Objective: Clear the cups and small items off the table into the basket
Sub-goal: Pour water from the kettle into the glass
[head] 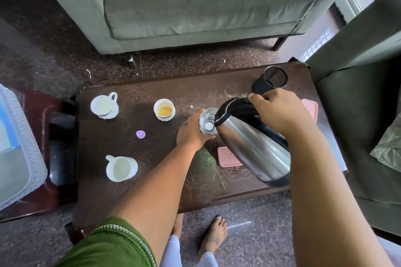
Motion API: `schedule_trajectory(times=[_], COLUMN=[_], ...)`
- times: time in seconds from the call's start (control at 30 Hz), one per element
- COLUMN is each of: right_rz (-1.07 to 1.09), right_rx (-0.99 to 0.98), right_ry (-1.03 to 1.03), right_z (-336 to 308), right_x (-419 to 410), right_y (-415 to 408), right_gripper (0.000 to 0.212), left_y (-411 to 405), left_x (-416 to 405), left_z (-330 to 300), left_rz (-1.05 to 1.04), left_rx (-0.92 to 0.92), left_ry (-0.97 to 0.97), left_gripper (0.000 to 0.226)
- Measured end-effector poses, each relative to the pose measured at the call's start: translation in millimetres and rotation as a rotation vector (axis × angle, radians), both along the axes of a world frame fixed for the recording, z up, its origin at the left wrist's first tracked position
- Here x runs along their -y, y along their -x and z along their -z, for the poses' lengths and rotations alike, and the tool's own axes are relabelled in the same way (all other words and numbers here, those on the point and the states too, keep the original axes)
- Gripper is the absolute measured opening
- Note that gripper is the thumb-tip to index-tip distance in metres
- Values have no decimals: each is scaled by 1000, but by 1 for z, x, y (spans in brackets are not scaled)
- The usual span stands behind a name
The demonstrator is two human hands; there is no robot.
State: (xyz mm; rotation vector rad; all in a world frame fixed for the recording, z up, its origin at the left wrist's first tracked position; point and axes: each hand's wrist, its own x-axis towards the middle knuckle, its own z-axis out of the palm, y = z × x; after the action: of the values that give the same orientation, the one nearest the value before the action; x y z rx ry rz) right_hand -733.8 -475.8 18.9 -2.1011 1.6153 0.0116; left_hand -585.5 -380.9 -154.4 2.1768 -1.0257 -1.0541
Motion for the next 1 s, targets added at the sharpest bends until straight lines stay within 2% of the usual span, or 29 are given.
schedule_trajectory(times=[0.53, 1.0], right_rz=[-3, -6], right_rx=[-6, -17], right_ry=[3, 32], right_z=[2, 0], right_x=[3, -2], right_y=[-1, -1], right_gripper=[50, 49], left_y=[0, -4], left_x=[-3, -4], left_z=[-2, 13], left_rz=[8, -25], left_rx=[19, -10], left_ry=[-43, -66], left_gripper=[80, 88])
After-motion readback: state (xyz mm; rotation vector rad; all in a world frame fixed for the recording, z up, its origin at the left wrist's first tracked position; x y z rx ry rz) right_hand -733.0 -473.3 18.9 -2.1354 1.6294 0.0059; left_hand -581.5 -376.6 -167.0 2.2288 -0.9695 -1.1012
